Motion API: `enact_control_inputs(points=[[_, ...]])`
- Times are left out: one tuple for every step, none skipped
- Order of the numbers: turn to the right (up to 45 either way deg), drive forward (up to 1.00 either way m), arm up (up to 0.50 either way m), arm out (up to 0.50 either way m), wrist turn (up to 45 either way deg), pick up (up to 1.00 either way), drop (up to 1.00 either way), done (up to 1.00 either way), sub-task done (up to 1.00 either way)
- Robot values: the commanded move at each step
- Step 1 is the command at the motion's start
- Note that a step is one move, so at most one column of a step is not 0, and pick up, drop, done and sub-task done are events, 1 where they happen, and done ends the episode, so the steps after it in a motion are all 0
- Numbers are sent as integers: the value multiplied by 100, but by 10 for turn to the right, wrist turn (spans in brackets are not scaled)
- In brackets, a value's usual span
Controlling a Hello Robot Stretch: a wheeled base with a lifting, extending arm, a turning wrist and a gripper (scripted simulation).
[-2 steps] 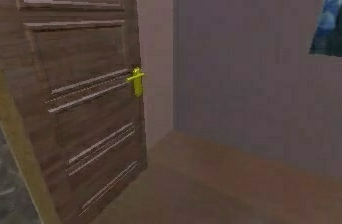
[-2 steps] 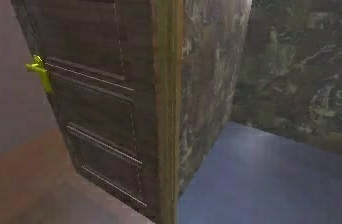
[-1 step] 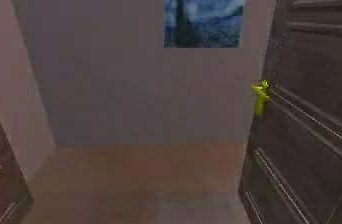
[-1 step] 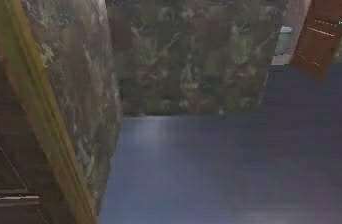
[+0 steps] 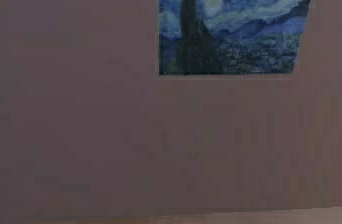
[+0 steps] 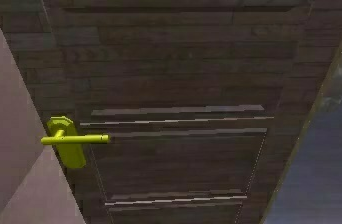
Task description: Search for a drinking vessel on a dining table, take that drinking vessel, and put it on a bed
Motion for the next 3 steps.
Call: enact_control_inputs(points=[[-30, 0, 0, 0, 0, 0, 0, 0, 0], [0, 45, 0, 0, 0, 0, 0, 0, 0], [450, 0, 0, 0, 0, 0, 0, 0, 0]])
